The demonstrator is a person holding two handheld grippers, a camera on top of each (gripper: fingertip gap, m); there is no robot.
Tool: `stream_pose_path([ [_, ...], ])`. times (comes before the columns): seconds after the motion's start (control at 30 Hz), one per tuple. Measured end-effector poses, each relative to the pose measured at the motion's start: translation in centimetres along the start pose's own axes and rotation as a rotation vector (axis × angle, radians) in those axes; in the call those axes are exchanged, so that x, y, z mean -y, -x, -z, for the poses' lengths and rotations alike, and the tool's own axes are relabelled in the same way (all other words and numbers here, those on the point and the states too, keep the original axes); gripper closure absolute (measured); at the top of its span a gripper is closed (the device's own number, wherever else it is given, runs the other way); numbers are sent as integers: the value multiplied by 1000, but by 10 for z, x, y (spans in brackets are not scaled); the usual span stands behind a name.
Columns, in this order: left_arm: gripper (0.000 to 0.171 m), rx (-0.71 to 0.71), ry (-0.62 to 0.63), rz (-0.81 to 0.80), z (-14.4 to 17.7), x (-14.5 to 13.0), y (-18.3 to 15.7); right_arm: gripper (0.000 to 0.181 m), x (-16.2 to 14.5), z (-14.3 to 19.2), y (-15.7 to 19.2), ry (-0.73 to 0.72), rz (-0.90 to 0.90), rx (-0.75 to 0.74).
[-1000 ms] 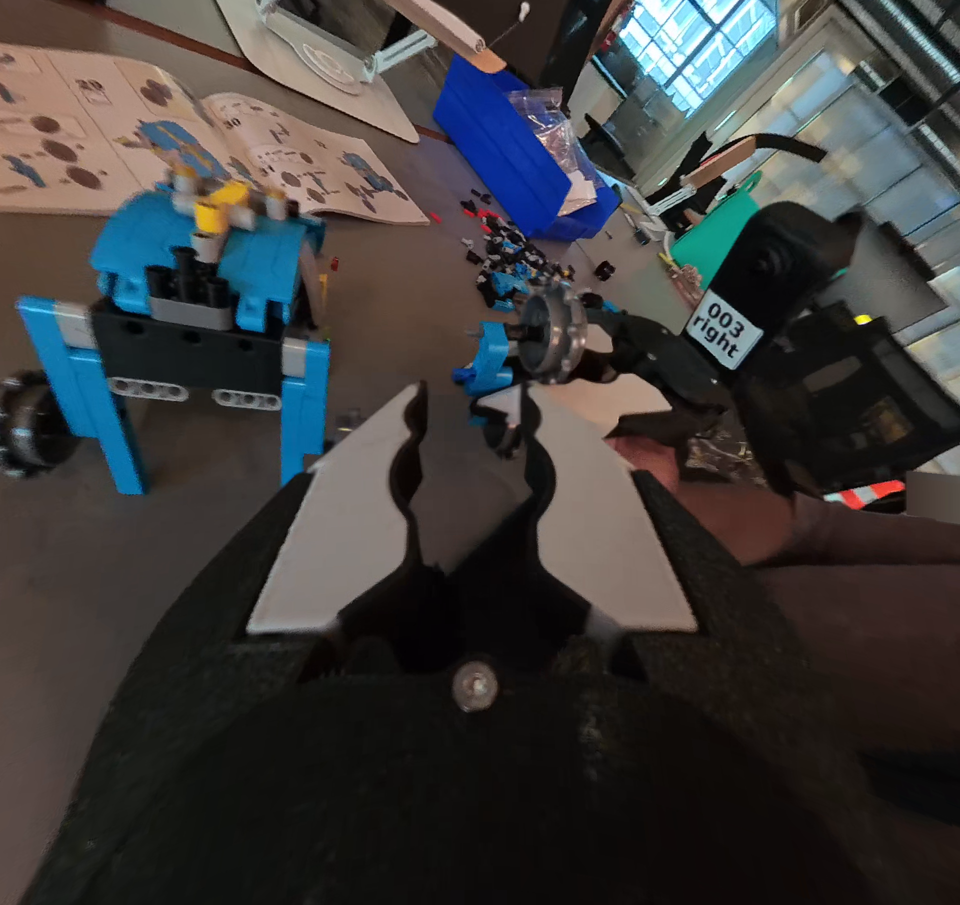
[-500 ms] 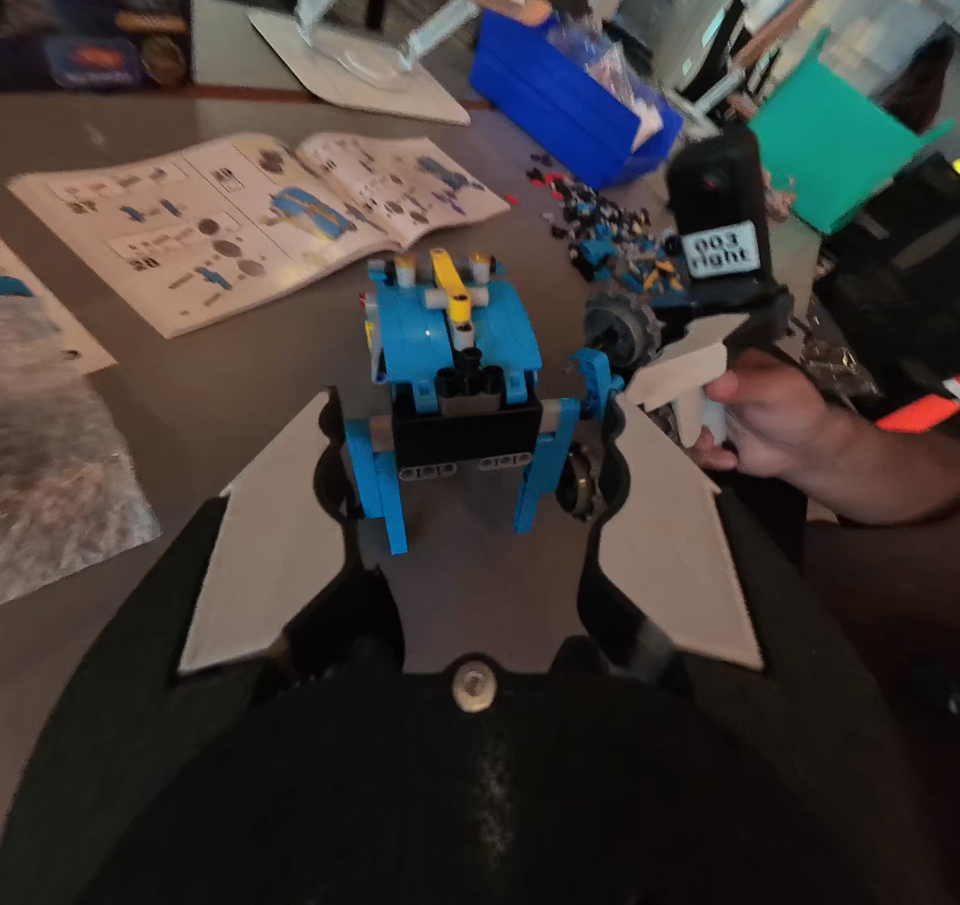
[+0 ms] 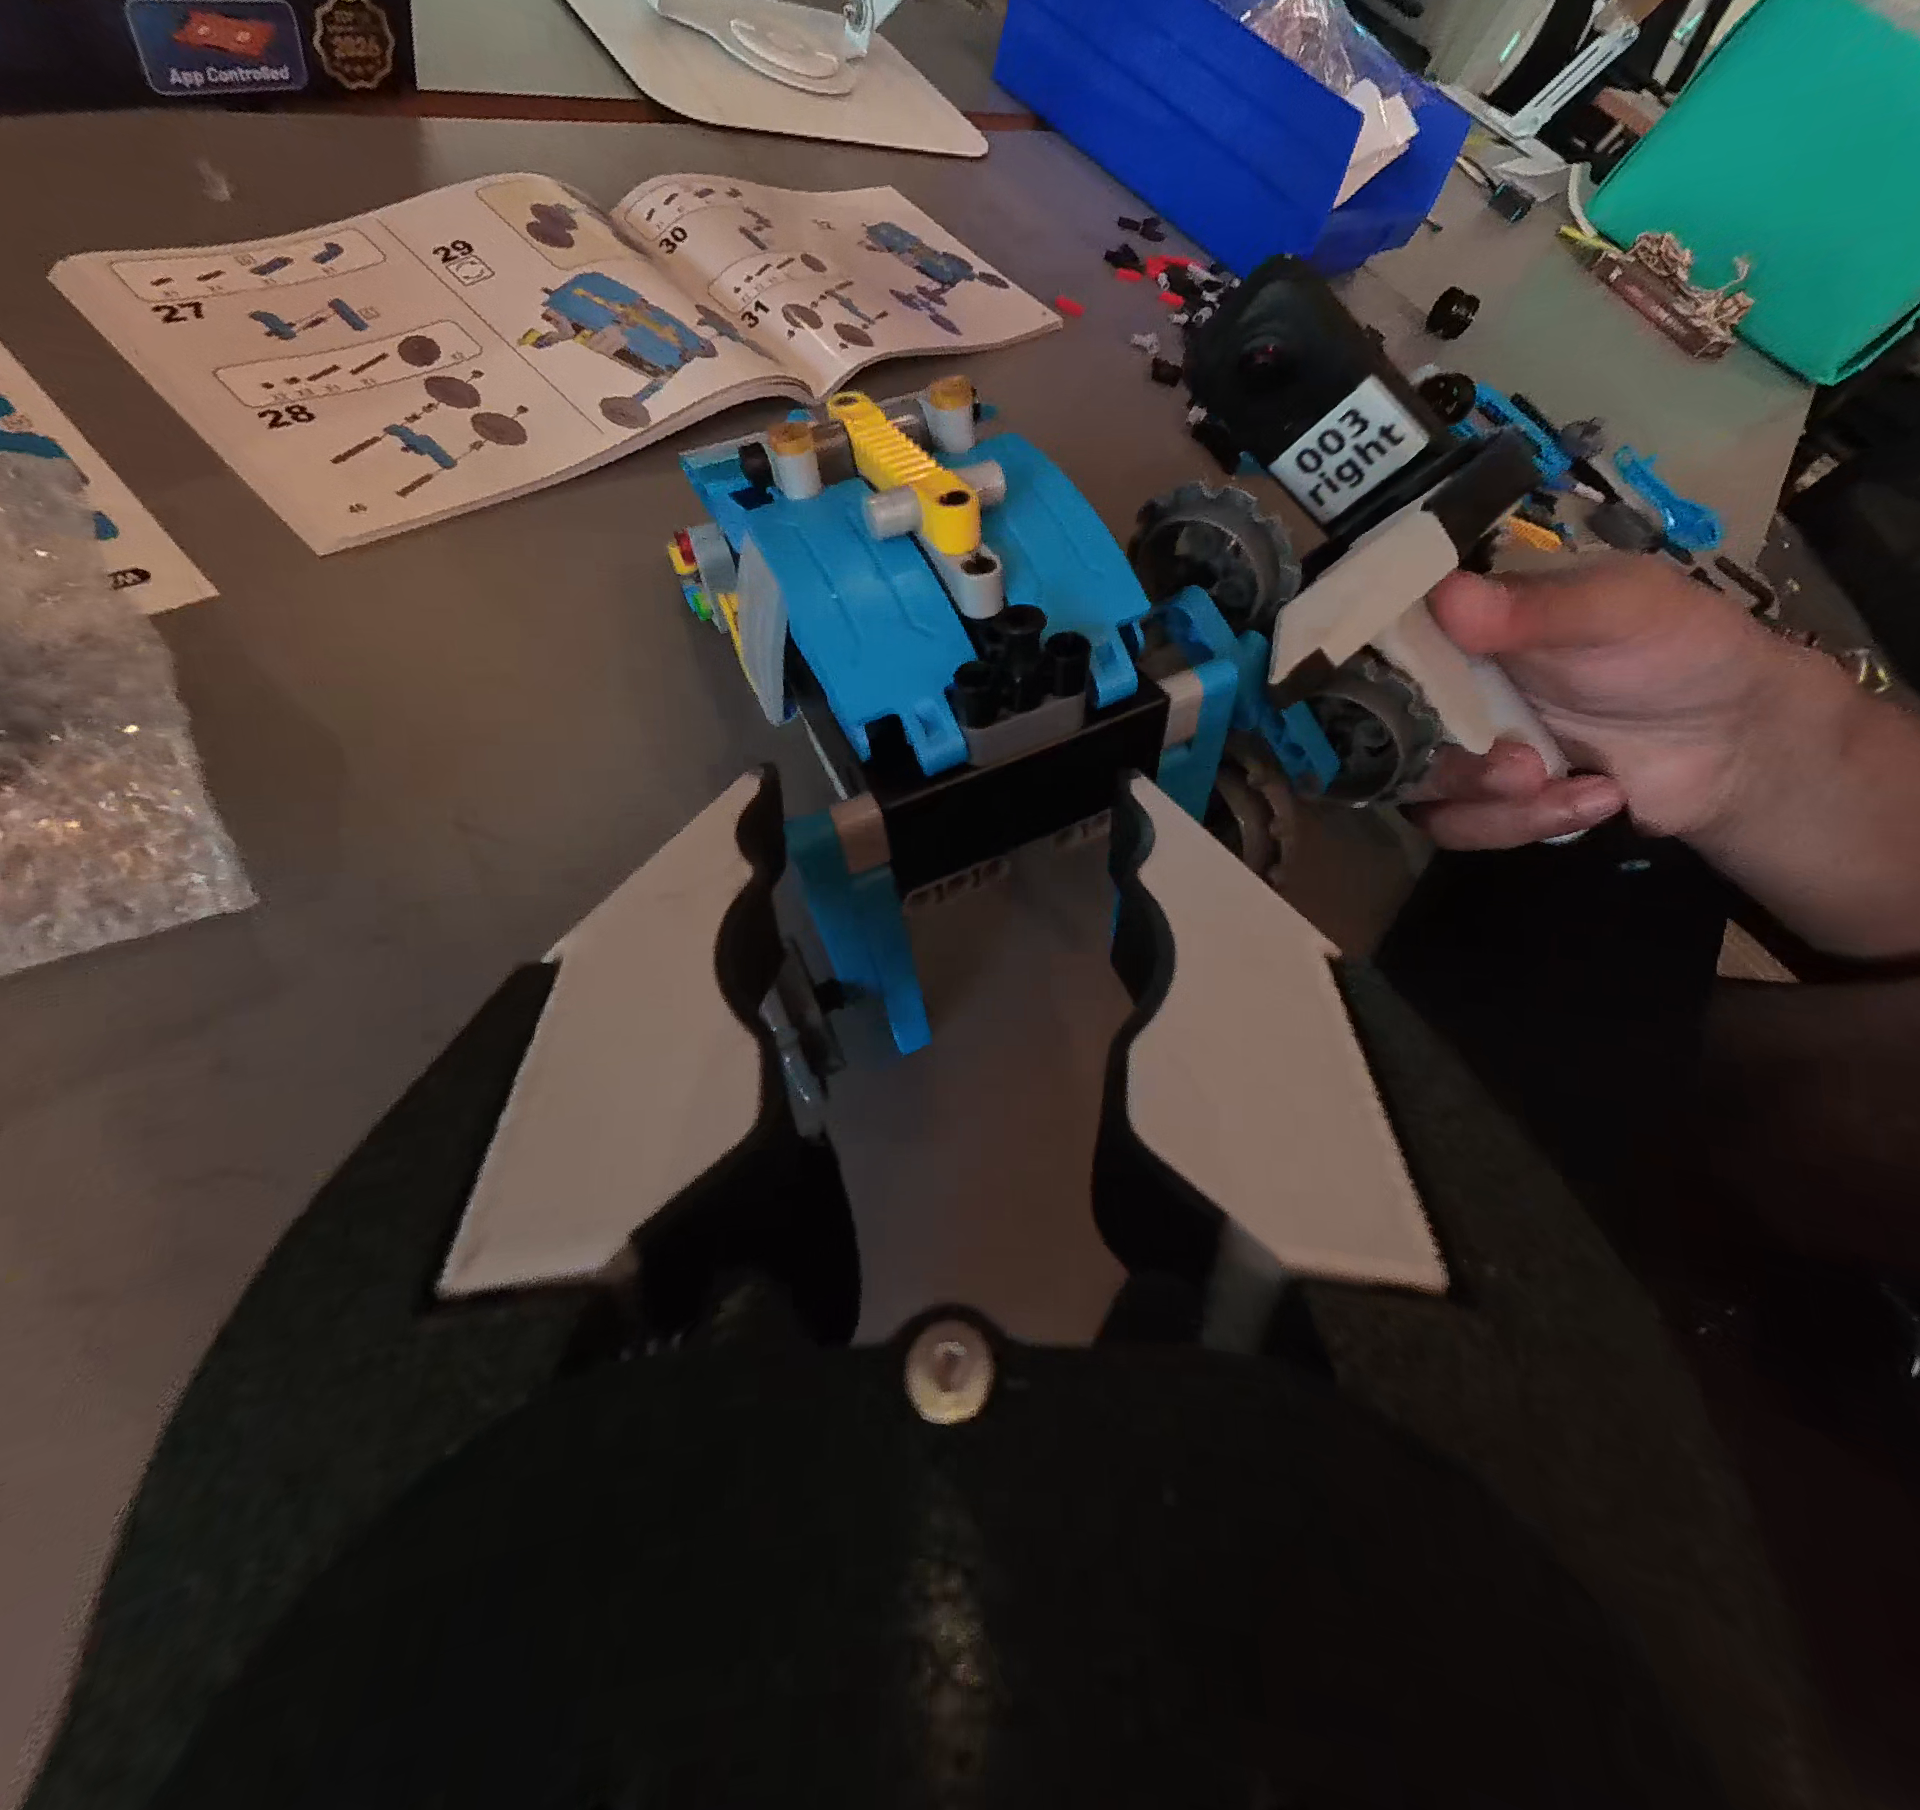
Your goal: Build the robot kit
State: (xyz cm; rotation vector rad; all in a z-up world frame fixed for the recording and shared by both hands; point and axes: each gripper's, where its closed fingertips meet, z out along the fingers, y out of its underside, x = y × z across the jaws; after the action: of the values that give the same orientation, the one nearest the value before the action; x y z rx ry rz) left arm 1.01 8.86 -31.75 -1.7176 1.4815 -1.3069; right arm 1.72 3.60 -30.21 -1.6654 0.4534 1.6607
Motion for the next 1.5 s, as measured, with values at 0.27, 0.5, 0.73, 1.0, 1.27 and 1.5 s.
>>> stream_pose_path([
  [0.27,112,48,-19,32,-7,-1,-9,171,5,12,3,-35,98,26],
  [0.5,79,50,-38,31,-10,-1,-11,172,6,23,11,-52,209,29],
  [0.73,73,29,-160,26,2,11,-13,172,16,33,13,-134,231,24],
  [1.0,86,263,-412,161,47,32,36,171,60,98,-2,-215,634,-438],
  [1.27,97,447,-398,178,67,25,122,171,103,157,-29,-250,680,-677],
  [1.5,104,303,-341,122,37,41,127,170,90,138,-53,-164,554,-593],
])
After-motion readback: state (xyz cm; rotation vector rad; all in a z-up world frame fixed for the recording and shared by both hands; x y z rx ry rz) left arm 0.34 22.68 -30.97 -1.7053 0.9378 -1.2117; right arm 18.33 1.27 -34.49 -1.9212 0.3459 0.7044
